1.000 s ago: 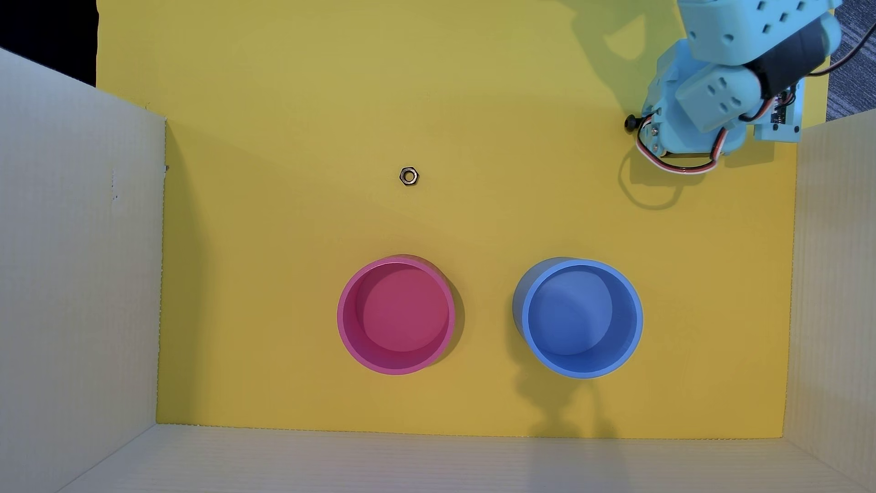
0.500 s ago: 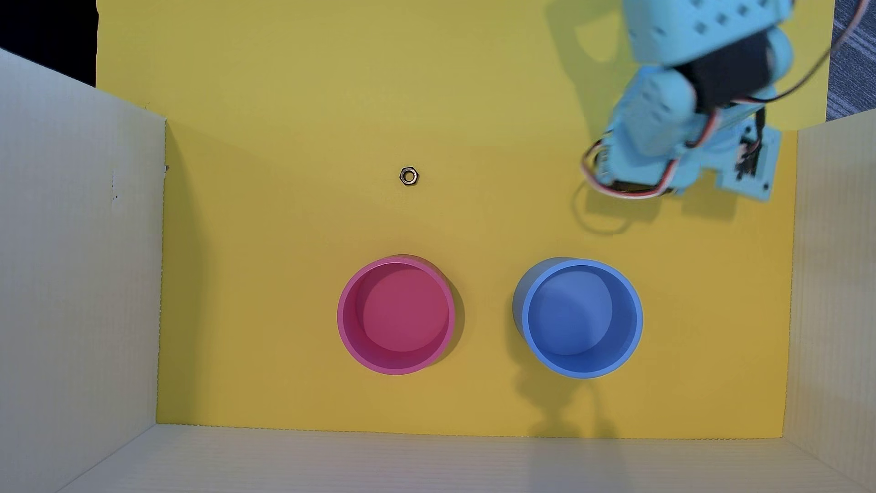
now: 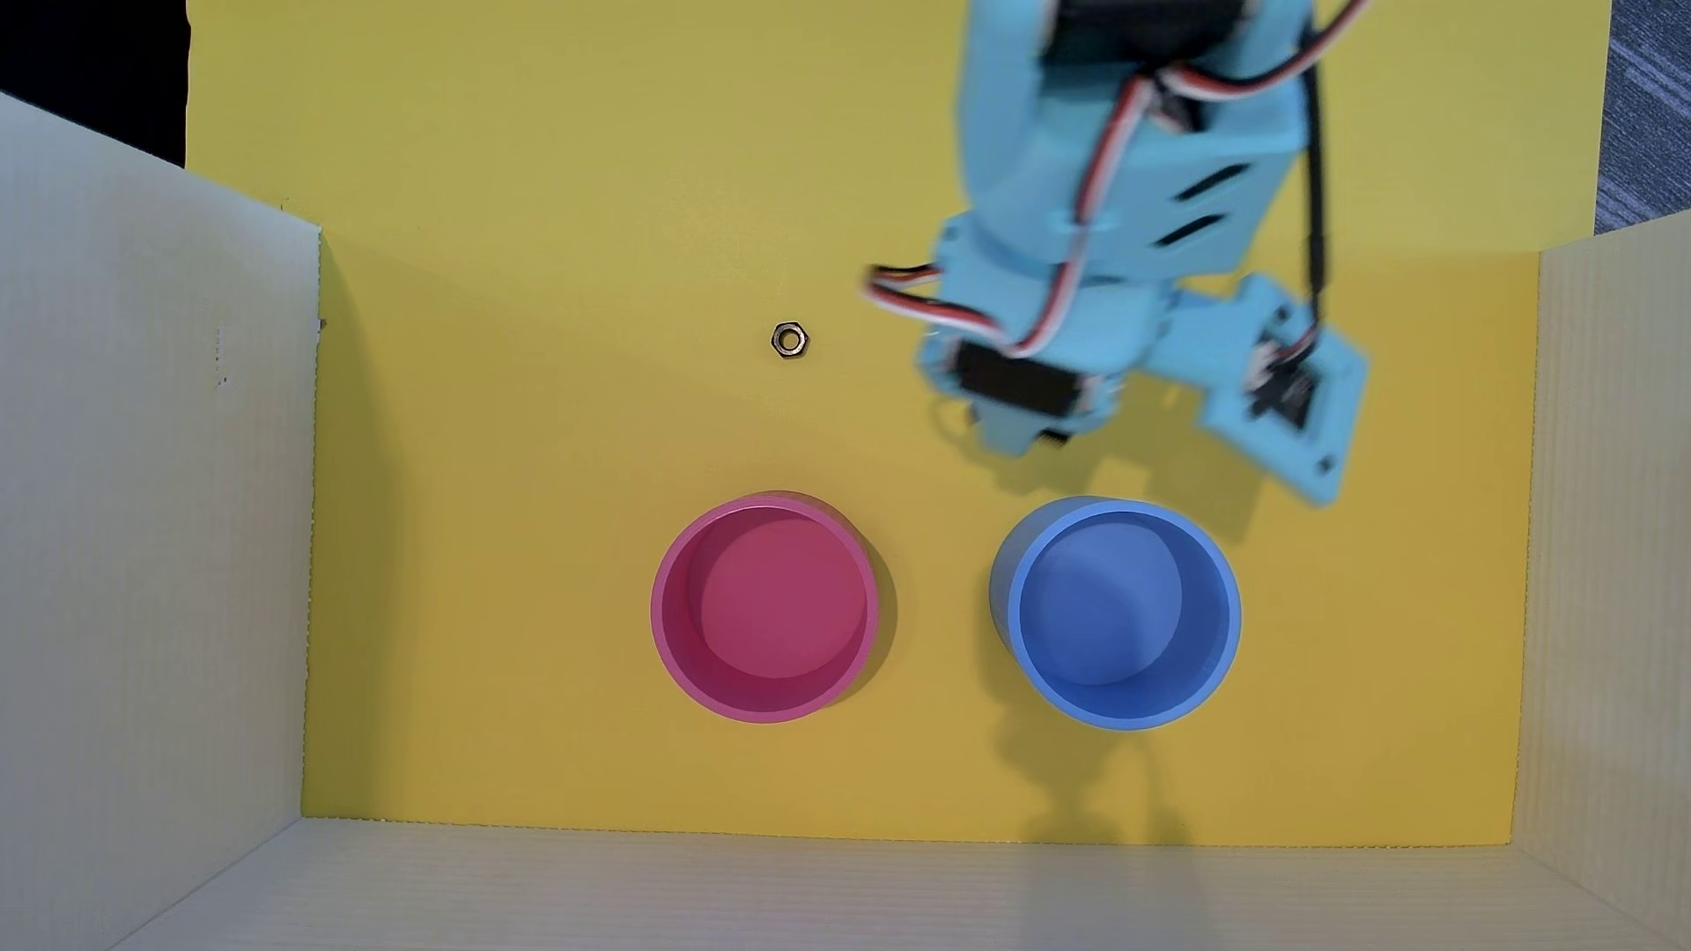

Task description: Pick up the bolt and place it in the pink box

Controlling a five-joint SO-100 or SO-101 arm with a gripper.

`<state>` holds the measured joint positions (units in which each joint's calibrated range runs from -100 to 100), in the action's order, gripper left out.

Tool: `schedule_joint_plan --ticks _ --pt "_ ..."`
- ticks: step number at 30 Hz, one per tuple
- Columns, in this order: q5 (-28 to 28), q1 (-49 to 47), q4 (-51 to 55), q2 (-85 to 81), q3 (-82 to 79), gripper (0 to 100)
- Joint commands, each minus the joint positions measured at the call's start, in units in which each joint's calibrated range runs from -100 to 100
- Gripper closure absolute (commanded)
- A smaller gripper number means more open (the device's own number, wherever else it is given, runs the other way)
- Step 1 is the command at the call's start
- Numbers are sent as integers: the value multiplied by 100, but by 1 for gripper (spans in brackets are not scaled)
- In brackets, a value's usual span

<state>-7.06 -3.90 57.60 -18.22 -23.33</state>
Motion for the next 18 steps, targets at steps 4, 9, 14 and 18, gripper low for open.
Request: schedule_joint_plan --ticks 4,9,14,18 --pt "21 449 -59 256 1017 99" --pt "21 640 -59 770 1542 99" --pt "21 832 -67 1275 2112 99" --pt "21 979 -67 1654 2537 99"
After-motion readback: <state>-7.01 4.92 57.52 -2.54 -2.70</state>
